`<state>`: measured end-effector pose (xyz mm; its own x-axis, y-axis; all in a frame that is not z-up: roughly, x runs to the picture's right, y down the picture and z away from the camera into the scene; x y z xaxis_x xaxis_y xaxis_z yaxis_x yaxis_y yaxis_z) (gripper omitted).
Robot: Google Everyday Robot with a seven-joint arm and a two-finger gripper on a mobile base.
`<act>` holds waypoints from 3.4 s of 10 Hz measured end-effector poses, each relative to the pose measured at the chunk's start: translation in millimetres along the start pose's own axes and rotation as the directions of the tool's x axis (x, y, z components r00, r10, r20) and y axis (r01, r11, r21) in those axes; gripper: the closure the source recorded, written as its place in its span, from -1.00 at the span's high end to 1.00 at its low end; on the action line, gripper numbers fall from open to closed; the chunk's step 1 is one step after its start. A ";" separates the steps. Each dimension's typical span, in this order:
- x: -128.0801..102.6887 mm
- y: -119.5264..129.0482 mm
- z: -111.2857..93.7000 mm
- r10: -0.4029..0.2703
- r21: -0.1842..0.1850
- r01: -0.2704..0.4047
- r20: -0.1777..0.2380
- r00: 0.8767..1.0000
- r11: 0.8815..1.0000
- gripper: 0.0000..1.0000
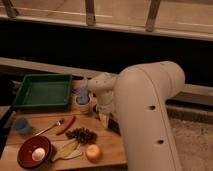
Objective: Place eraser in plastic cup
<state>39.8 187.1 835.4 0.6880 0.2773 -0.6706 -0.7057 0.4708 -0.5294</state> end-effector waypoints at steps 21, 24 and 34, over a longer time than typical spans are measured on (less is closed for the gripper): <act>-3.3 11.7 -7.3 -0.032 -0.081 0.045 0.152 0.988 0.996 0.20; 6.2 0.4 -8.5 0.003 -0.068 0.006 0.135 0.991 0.998 0.20; -2.9 3.5 5.5 0.011 -0.106 0.002 0.120 0.993 0.994 0.17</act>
<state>36.2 192.6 838.3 0.6956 0.3811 -0.6090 -0.7183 0.3802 -0.5827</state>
